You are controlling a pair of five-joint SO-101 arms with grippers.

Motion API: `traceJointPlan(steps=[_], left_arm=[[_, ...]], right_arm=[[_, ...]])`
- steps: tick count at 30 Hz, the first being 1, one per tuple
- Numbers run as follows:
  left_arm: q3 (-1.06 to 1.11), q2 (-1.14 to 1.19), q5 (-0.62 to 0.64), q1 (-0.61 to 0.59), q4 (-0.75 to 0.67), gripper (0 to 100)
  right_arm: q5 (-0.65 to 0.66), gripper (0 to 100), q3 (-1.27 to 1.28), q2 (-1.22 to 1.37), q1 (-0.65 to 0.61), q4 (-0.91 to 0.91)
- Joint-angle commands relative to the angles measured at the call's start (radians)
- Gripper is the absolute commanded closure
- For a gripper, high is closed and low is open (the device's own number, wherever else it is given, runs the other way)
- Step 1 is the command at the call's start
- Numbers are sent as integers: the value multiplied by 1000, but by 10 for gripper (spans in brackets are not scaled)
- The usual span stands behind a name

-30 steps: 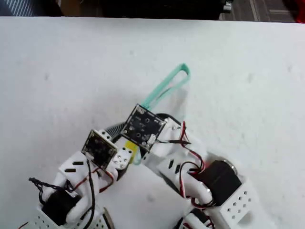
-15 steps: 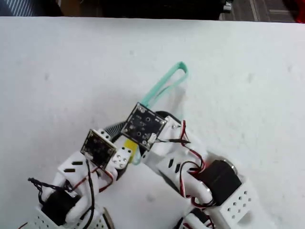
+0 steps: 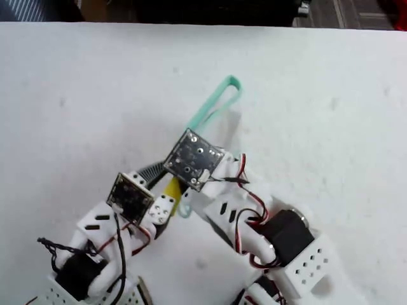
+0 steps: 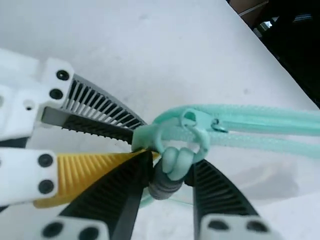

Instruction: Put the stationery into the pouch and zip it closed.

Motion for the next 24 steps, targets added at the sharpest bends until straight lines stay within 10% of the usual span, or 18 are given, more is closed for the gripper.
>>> traceJointPlan(steps=[1,24], left_arm=[[-6,5,-9,5,-28,977],[-9,5,190,2,-40,785]], right_arm=[[-2,947,-6,-4,-5,-45],[141,981,-456,59,21,303]])
